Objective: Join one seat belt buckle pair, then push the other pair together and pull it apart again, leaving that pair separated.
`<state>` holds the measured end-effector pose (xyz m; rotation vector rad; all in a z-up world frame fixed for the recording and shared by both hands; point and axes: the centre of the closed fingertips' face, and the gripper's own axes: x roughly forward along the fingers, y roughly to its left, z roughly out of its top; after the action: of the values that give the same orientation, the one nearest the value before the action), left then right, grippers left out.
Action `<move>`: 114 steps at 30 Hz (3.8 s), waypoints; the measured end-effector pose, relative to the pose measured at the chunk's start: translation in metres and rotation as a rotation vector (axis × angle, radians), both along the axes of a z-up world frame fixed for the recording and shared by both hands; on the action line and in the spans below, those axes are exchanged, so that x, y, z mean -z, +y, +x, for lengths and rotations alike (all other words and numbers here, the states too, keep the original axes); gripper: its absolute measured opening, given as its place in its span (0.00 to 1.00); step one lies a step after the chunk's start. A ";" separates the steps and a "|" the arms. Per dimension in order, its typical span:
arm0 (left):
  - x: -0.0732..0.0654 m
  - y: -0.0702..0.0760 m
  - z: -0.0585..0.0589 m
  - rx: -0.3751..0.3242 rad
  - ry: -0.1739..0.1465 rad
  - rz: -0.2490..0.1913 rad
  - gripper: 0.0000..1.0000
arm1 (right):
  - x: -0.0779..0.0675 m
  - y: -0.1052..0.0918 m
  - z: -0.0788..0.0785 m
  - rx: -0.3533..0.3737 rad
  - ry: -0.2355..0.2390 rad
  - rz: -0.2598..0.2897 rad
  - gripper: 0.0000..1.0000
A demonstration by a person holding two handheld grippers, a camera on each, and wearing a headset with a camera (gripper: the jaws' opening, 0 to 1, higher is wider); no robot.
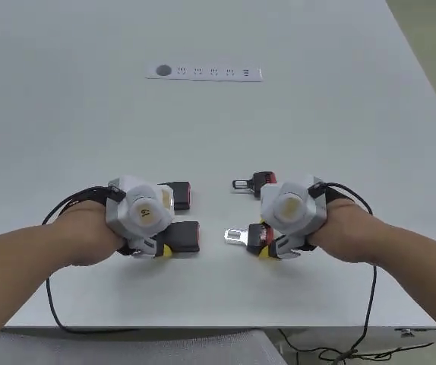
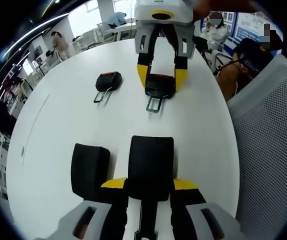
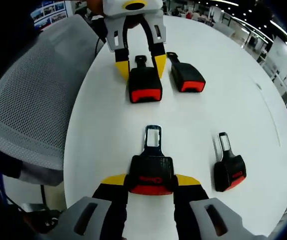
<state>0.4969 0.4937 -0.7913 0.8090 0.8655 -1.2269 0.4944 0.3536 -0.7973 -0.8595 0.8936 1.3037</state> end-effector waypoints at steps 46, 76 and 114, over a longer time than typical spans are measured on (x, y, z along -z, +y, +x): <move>0.001 -0.001 -0.006 0.089 0.043 0.027 0.32 | 0.000 0.058 0.001 -0.130 0.000 0.013 0.30; -0.003 -0.002 -0.009 0.094 0.042 0.035 0.31 | -0.005 0.077 -0.004 -0.041 0.008 0.097 0.29; -0.002 0.005 -0.010 0.087 0.050 0.014 0.31 | -0.004 0.081 -0.003 -0.064 -0.017 0.069 0.29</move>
<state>0.4869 0.4986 -0.7897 0.8366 0.8881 -1.3235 0.4919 0.4350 -0.7933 -0.8496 0.8088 1.3729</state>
